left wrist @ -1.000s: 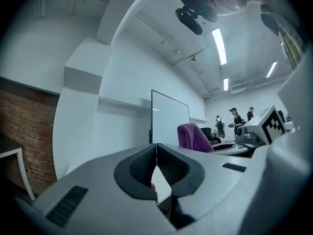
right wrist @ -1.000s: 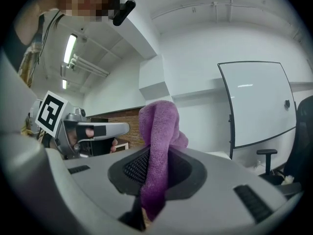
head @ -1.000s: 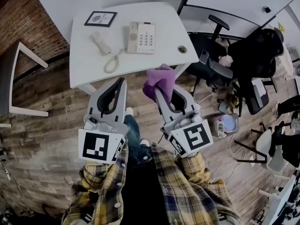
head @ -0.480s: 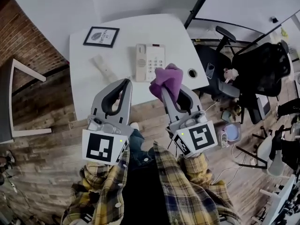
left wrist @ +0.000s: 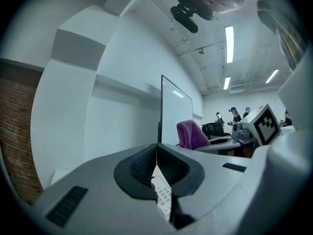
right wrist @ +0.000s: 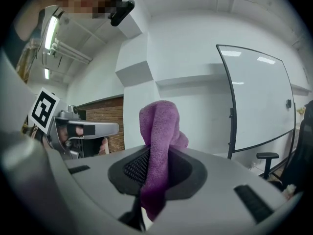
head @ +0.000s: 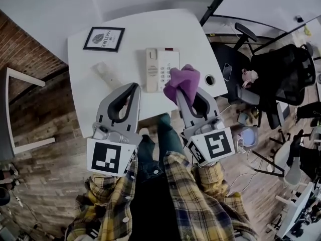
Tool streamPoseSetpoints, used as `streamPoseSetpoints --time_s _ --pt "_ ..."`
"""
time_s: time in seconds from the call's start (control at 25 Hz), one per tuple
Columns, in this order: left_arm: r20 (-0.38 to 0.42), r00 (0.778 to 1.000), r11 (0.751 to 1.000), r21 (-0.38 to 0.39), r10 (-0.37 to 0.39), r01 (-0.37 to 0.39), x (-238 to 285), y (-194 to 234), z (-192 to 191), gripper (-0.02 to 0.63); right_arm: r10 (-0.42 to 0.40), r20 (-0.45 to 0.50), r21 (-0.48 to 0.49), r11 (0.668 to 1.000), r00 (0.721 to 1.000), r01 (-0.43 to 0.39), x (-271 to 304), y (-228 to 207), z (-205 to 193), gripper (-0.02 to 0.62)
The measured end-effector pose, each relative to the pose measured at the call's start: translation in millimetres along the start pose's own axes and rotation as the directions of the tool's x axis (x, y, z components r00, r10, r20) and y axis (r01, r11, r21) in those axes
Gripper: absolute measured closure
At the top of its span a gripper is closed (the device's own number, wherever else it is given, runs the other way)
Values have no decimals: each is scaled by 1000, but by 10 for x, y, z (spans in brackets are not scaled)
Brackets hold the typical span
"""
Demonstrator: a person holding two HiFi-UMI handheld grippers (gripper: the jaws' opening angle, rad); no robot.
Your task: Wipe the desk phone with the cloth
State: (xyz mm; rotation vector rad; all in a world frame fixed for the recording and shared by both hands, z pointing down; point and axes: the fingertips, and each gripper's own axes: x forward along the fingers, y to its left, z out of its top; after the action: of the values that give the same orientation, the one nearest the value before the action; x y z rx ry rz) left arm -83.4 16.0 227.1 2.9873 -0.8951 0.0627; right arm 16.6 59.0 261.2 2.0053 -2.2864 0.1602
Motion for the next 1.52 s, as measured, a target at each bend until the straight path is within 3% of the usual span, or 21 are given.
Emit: streamPoseSetpoints --time_s 0.4,0.64,1.0,1.52 --pt "11 994 994 -1 112 -112 794 359 28 589 148 -14 -10 989 989 -148 772 -465 26 525" --pt "23 981 981 -14 192 -192 1261 539 127 589 272 -21 -47 961 962 -272 1236 -721 186 525" --pt "31 953 953 -13 302 -302 1565 743 164 589 379 -34 -70 922 925 -380 1591 -968 240 525" --pt "-38 948 946 -61 315 -317 1603 1070 -44 589 368 -123 -13 928 922 -372 1949 -1016 -11 525"
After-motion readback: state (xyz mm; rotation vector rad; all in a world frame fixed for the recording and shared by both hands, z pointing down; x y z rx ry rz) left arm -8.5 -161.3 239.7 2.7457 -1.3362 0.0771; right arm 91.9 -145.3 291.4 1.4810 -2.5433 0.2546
